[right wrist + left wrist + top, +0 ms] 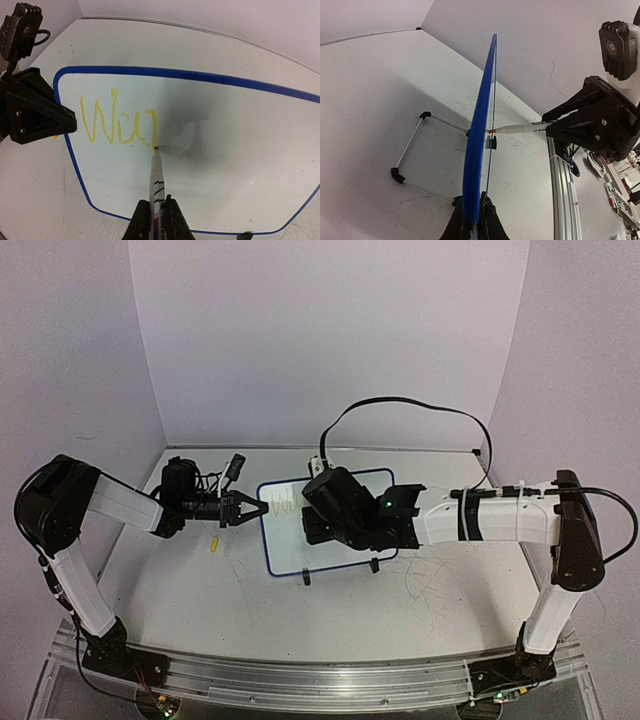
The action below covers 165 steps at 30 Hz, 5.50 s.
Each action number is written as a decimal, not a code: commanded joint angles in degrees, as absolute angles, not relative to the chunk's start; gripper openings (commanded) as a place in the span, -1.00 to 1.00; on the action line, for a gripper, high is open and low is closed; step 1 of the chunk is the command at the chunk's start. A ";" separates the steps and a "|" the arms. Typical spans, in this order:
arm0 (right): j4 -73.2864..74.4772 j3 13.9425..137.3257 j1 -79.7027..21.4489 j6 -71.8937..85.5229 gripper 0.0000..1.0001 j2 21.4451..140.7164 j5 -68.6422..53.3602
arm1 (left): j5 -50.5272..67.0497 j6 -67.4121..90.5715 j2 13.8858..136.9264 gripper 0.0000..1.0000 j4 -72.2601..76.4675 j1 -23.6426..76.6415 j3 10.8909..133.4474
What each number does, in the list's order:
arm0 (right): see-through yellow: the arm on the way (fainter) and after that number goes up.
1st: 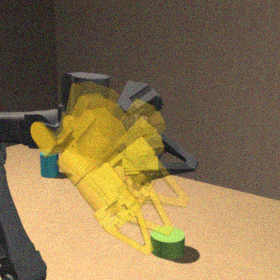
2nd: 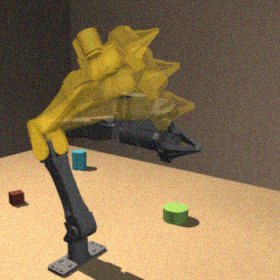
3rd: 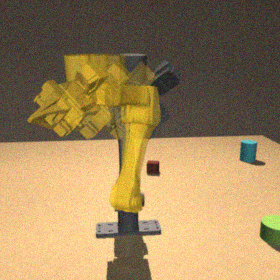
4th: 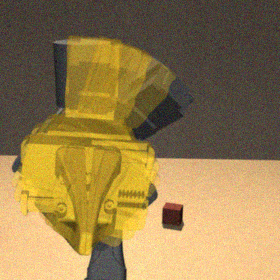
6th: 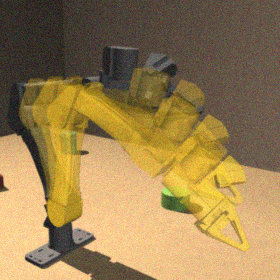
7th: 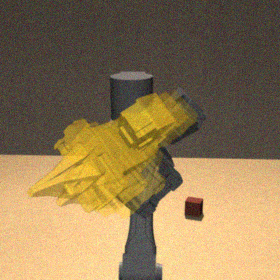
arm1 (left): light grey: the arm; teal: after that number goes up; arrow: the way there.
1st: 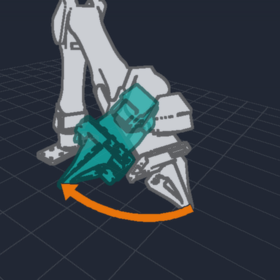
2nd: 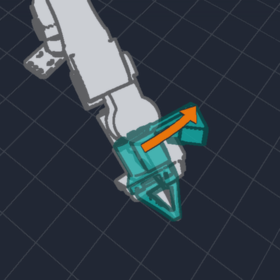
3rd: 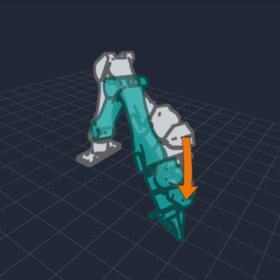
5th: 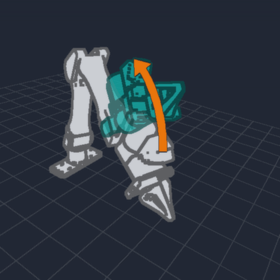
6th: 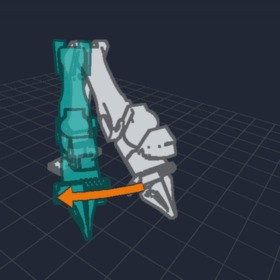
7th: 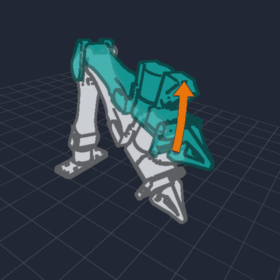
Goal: Write a sentence on the whiteboard
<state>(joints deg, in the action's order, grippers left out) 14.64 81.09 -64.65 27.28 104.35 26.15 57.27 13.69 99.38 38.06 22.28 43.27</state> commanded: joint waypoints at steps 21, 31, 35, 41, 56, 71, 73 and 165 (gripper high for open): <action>14.32 86.23 -62.47 24.91 -1.00 105.60 29.44 | 54.23 10.46 99.00 -1.00 34.80 21.88 43.40; 14.33 85.61 -62.12 25.50 -1.00 104.50 31.23 | 54.22 10.54 98.97 -1.00 34.78 21.88 43.64; 14.23 85.09 -62.04 25.73 -1.00 103.73 31.96 | 54.10 10.54 98.97 -1.00 34.74 21.88 43.68; 14.11 83.45 -62.00 26.52 -1.00 102.28 32.30 | 54.05 10.55 98.99 -1.00 34.72 21.88 43.52; 1.22 70.47 -62.45 24.53 -1.00 93.28 25.18 | 53.91 10.46 99.23 -1.00 34.71 21.89 43.52; 4.83 76.09 -62.00 25.18 -1.00 98.20 28.11 | 54.06 10.55 99.15 -1.00 34.59 21.88 43.61; 5.23 76.29 -61.98 25.30 -1.00 98.35 28.40 | 54.03 10.54 99.06 -1.00 34.55 21.88 43.60; 11.95 80.37 -61.10 28.17 -1.00 101.86 29.63 | 54.26 10.28 99.93 -1.00 34.45 21.91 43.76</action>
